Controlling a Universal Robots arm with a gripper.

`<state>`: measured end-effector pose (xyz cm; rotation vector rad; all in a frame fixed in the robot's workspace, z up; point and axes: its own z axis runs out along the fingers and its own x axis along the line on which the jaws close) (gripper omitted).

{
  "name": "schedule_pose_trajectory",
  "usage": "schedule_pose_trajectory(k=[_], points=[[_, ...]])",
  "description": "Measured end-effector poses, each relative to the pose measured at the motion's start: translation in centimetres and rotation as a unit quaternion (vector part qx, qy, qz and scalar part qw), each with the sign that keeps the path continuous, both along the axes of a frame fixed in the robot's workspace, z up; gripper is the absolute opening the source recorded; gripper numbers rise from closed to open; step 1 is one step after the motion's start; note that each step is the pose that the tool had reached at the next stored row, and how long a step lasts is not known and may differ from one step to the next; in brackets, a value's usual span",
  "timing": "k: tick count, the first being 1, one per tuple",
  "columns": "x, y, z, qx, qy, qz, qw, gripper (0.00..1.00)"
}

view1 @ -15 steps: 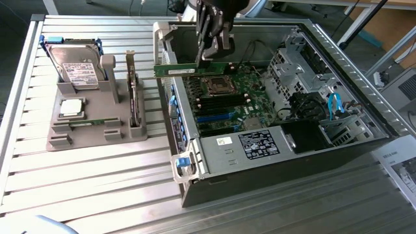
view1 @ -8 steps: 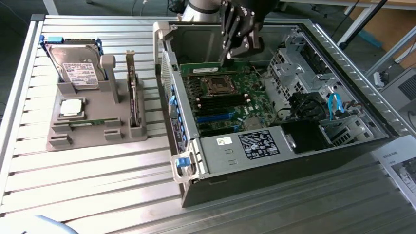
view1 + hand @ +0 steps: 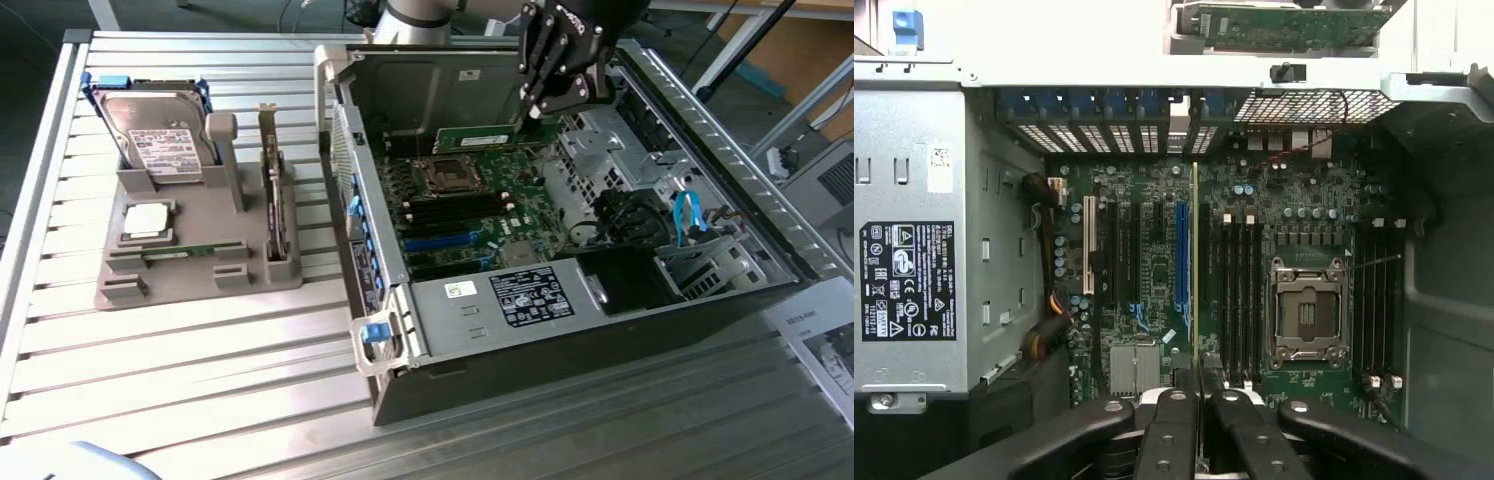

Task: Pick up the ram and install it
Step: 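Pick up the ram and move it above insertion slot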

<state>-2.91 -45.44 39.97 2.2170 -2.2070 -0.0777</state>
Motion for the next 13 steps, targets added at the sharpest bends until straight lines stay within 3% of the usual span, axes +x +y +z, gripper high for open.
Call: schedule_pose_trajectory(k=[4,13], points=[[0.0,0.25,-0.01,0.0000,0.0000,0.000,1.0000,0.12],[0.0,1.47,-0.04,0.0000,0.0000,0.000,1.0000,0.12]])
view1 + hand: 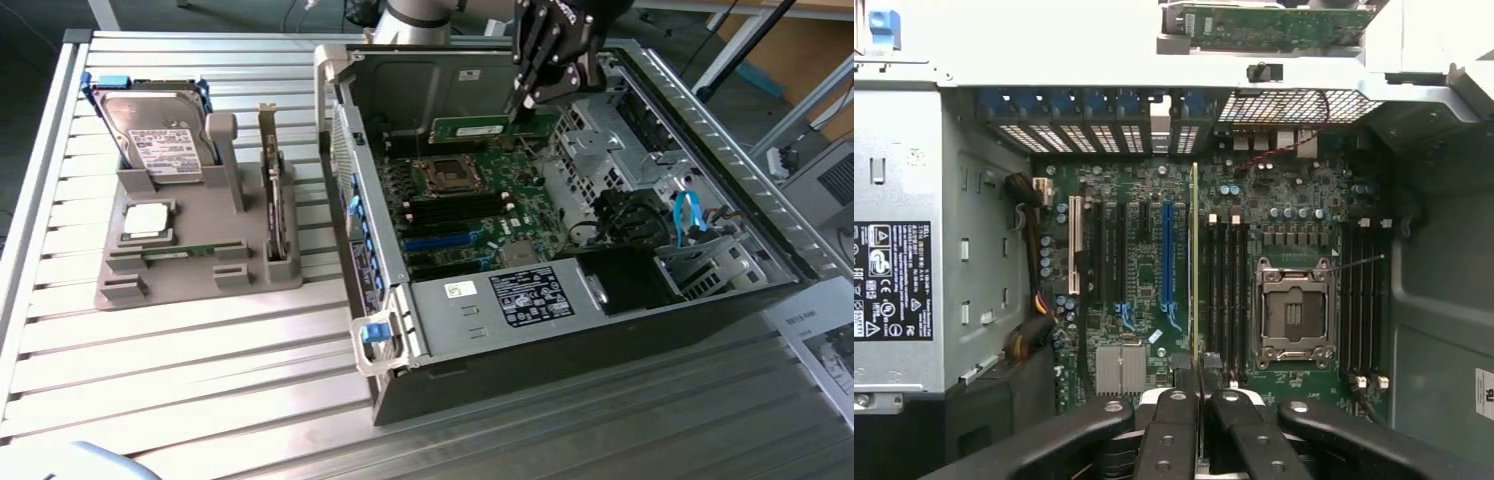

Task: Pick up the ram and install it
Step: 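Pick up the ram and move it above insertion slot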

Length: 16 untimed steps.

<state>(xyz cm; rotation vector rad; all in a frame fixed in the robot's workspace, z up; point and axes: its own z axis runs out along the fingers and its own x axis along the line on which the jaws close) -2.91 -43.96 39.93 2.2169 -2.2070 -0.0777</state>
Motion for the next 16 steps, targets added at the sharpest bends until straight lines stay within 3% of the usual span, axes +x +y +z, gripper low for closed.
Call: schedule_pose_trajectory(k=[11,16], points=[[0.0,1.55,-0.04,0.0000,0.0000,0.000,1.0000,0.12],[0.0,1.70,-0.05,0.0000,0.0000,0.000,1.0000,0.12]])
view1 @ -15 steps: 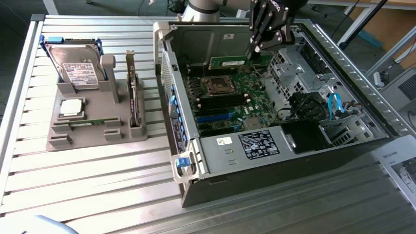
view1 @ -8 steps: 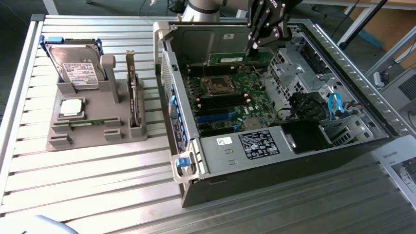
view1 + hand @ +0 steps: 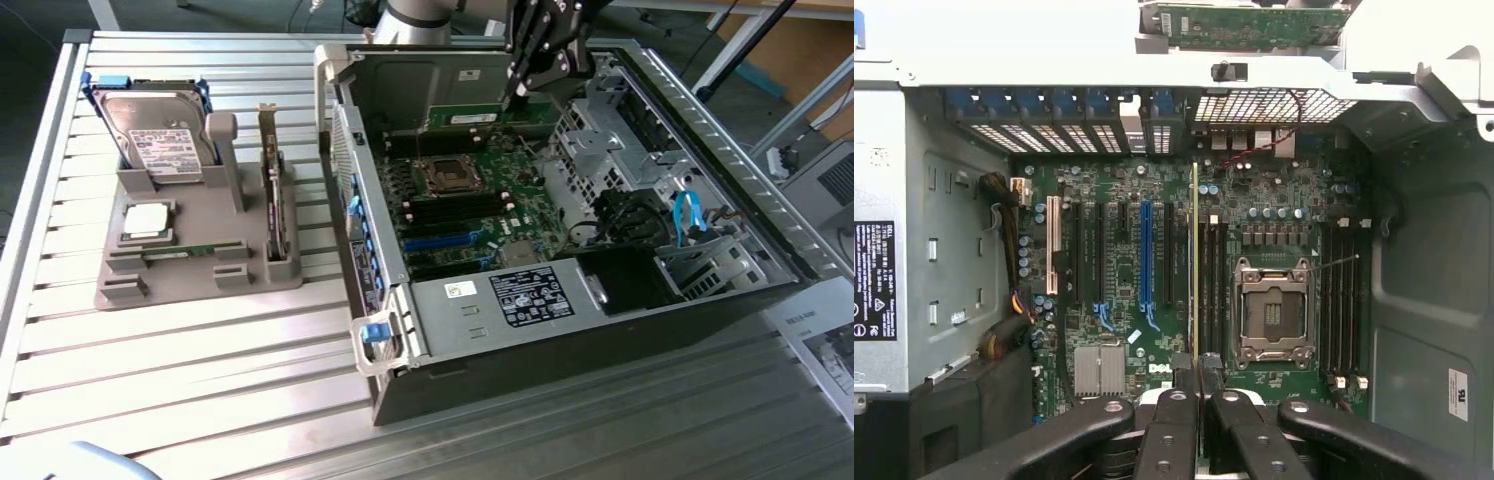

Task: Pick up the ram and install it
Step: 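Pick up the ram and move it above insertion slot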

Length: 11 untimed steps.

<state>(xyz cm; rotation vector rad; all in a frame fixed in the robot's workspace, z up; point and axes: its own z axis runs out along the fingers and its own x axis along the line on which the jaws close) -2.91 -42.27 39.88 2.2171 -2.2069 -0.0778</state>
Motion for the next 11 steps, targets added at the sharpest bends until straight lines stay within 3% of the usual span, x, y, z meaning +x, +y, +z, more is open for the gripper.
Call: schedule_pose_trajectory(k=[11], points=[[0.00,0.00,-0.71,0.0000,-0.0003,0.000,1.0000,0.12]])
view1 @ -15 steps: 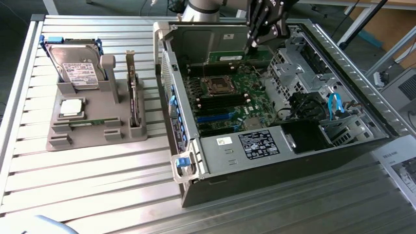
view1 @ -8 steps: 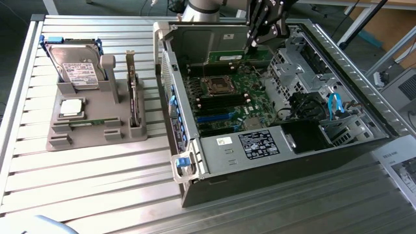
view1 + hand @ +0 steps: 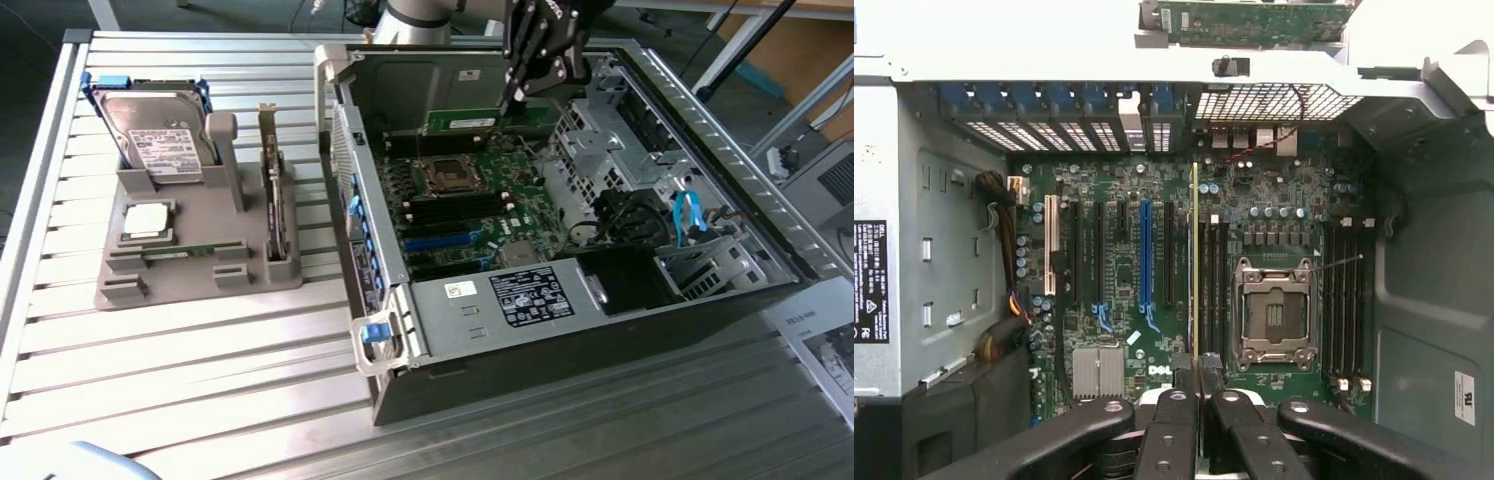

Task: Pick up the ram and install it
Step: 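Pick up the ram and move it above insertion slot, then insert the ram into the slot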

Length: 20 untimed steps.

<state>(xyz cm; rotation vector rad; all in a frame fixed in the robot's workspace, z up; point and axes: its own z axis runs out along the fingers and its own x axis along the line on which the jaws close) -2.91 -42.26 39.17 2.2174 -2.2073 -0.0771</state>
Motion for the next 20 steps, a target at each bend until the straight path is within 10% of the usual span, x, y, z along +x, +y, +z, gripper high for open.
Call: schedule_pose_trajectory(k=[20], points=[[0.00,0.00,-0.71,0.0001,-0.0005,0.000,1.0000,0.12]])
